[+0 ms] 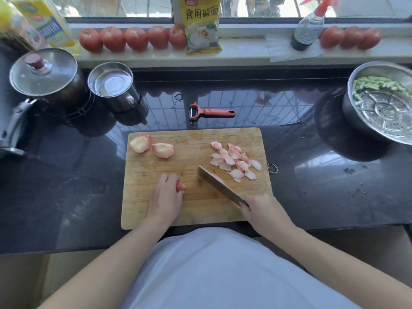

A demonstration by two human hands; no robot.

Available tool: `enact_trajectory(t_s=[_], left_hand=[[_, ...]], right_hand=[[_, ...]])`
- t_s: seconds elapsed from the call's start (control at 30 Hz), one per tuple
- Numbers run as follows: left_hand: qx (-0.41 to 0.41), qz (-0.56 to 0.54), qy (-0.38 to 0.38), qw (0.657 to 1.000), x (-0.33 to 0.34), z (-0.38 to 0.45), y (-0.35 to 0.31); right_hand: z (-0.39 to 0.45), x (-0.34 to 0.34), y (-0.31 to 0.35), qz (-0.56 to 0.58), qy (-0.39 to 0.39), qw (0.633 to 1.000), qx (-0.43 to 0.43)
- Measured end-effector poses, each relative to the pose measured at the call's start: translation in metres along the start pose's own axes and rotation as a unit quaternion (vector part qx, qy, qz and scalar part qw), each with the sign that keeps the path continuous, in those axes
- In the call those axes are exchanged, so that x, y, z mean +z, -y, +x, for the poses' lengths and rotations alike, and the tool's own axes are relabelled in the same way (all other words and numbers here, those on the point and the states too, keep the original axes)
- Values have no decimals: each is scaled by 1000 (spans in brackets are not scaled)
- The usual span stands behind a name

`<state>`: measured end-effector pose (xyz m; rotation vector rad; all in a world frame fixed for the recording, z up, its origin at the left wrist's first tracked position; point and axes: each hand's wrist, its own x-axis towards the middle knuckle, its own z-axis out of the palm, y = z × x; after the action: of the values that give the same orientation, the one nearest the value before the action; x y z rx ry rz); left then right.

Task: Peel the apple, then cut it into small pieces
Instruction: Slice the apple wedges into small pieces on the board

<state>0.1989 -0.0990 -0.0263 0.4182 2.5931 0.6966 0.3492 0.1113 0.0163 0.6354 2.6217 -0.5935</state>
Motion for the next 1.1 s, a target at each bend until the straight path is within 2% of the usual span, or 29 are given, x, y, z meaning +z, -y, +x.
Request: enact_trajectory(t_s=[0.1, 0.27, 0.37, 0.47, 0.67, 0.8, 1.1], left_hand=[[30, 0, 33, 999, 13, -1, -18], [111, 15, 81, 990, 31, -5, -42], [4, -87, 65, 994, 32, -5, -36], [-87, -162, 63, 981, 35, -4, -33], [-70, -120, 77, 987, 39, 0, -47], [-101, -129, 85, 983, 36, 2, -55], [-140, -166, 94, 972, 37, 3, -59]], right_hand=[[18, -14, -7, -5, -39, 999, 25], [12, -10, 1, 39, -41, 997, 47], [-6, -6, 10, 77, -36, 995, 47], [-18, -1, 18, 72, -18, 997, 33], [-24, -4, 26, 72, 1, 997, 41], [-27, -7, 26, 49, 9, 997, 53], [-26, -3, 19, 9, 11, 1000, 19]])
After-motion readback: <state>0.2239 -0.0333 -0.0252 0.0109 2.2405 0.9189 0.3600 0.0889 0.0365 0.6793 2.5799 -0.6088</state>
